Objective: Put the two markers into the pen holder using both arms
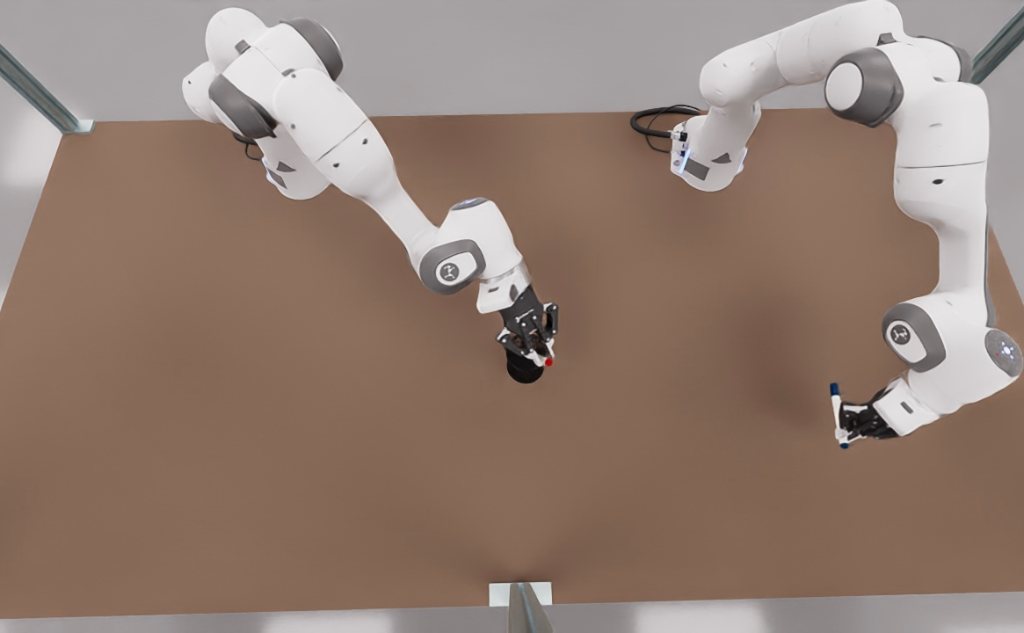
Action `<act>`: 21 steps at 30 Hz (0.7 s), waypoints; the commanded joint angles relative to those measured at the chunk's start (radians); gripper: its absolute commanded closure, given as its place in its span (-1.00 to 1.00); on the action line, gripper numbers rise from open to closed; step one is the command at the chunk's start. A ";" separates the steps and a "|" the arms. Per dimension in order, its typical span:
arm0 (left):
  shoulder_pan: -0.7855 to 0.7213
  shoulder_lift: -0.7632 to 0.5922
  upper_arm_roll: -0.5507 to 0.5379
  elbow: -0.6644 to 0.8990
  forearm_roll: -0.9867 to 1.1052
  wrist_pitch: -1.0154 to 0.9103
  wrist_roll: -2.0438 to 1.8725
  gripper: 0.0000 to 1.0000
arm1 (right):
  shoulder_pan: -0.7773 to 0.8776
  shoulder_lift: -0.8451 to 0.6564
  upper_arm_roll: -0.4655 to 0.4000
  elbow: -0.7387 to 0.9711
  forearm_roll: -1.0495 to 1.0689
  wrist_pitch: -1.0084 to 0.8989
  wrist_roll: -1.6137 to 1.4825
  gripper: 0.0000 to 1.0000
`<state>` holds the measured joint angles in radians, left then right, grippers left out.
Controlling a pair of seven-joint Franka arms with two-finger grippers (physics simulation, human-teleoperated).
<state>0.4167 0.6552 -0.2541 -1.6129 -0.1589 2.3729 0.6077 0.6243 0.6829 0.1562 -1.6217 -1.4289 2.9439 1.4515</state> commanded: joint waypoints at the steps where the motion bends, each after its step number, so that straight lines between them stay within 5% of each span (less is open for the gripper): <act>1: -0.004 -0.002 -0.027 0.001 -0.045 -0.012 0.035 0.53 | -0.005 -0.003 0.000 0.000 -0.028 -0.002 0.392 -1.00; 4: -0.007 -0.003 -0.062 0.007 -0.051 -0.018 0.030 0.53 | -0.074 -0.063 0.013 -0.003 0.011 -0.002 0.372 -1.00; 5: -0.006 -0.005 -0.073 0.007 -0.056 -0.018 0.029 0.53 | -0.106 -0.106 0.060 -0.006 0.168 -0.133 0.302 -1.00; 7: 0.002 -0.020 -0.102 0.013 -0.099 -0.061 0.032 0.54 | -0.397 -0.200 0.388 0.082 0.766 -0.632 -0.394 -1.00; 10: -0.007 -0.031 -0.255 0.071 -0.137 -0.179 0.053 0.55 | -1.005 -0.223 0.899 0.098 0.834 -0.962 -0.644 -1.00; 12: -0.006 -0.025 -0.356 0.076 -0.185 -0.182 0.289 0.55 | -1.078 -0.223 0.953 0.123 0.835 -1.002 -0.775 -1.00; 13: -0.021 -0.028 -0.358 0.079 -0.249 -0.178 0.371 0.55 | -1.138 -0.351 0.846 0.123 1.083 -1.014 -0.942 -1.00; 14: -0.030 -0.029 -0.393 0.091 -0.249 -0.179 0.389 0.55 | -1.056 -0.410 0.591 0.129 1.255 -1.020 -1.285 -1.00; 16: -0.052 -0.025 -0.456 0.091 -0.352 -0.164 0.576 0.55 | -0.522 -0.522 -0.157 0.132 1.444 -1.189 -1.477 -1.00; 18: -0.082 -0.025 -0.484 0.087 -0.450 -0.156 0.779 0.55 | -0.471 -0.502 -0.245 0.134 1.435 -1.253 -1.496 -1.00; 21: -0.159 -0.017 -0.487 0.087 -0.658 -0.149 1.205 0.57 | -0.617 -0.341 -0.121 0.384 1.433 -1.442 -1.502 -1.00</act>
<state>0.2700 0.6376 -0.7371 -1.5307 -0.6570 2.2375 0.9293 0.0177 0.3110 0.0266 -1.2902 -0.0623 1.7969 0.8039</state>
